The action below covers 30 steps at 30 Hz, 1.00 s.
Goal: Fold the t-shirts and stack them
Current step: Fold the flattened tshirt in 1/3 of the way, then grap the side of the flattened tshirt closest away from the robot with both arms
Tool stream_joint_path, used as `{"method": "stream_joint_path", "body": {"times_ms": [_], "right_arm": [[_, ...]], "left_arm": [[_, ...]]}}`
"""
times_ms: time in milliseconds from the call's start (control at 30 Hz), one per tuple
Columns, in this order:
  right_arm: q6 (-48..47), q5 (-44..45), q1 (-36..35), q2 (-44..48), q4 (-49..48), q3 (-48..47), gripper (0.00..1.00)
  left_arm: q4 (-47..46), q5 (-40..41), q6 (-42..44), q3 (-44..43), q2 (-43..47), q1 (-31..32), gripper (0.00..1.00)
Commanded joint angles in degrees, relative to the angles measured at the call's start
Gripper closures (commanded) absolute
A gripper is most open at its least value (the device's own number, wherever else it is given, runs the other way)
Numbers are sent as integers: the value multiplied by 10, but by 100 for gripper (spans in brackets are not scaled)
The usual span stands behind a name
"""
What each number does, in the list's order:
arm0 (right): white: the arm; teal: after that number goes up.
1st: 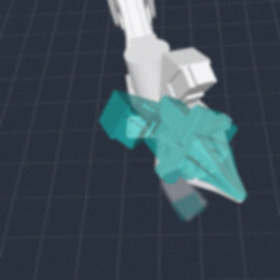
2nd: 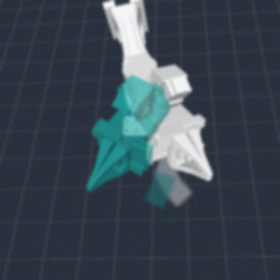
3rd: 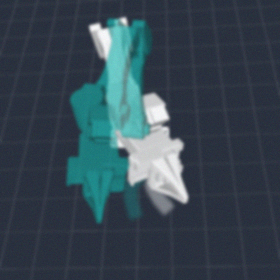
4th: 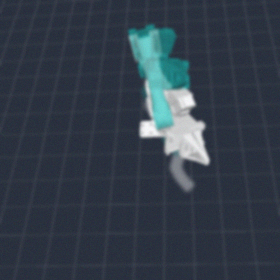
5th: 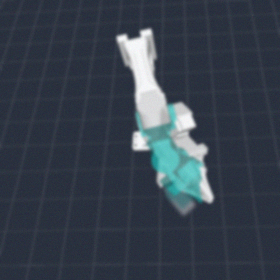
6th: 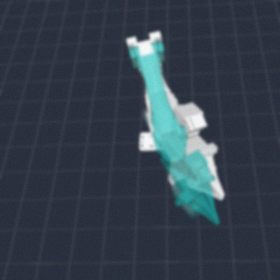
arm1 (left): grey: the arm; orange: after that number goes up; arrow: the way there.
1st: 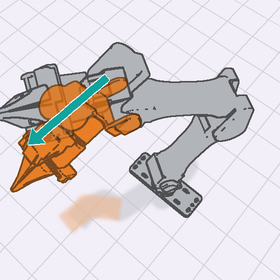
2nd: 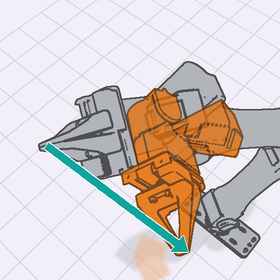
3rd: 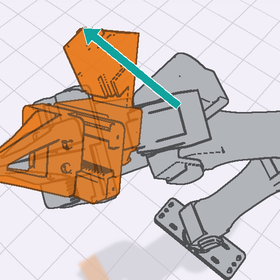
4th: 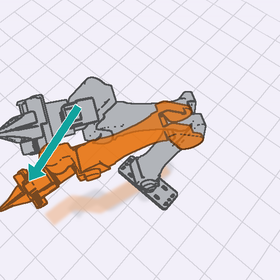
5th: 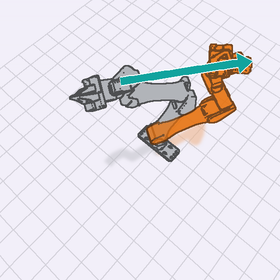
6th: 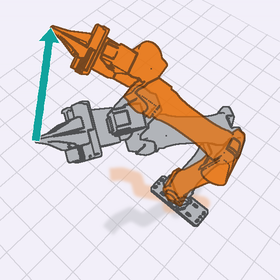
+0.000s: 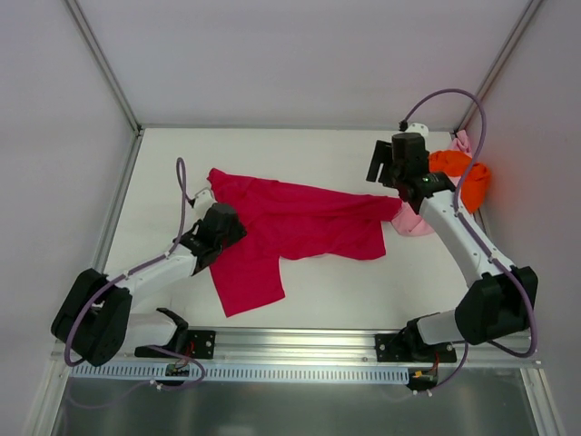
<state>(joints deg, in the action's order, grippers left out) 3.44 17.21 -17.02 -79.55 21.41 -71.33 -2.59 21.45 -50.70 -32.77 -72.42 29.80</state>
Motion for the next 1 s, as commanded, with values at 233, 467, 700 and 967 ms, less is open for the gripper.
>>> {"method": "stream_joint_path", "body": {"times_ms": [233,467,700,967], "right_arm": [[47,5,-61,-27,57,24,21],[127,79,-130,103,3,221,24],[180,216,-152,139,93,232,25],[261,261,-152,137,172,236,22]], "left_arm": [[124,90,-99,7,78,106,58],[142,148,-160,75,141,175,58],[169,181,-200,87,112,199,58],[252,212,-260,90,133,219,59]]}}
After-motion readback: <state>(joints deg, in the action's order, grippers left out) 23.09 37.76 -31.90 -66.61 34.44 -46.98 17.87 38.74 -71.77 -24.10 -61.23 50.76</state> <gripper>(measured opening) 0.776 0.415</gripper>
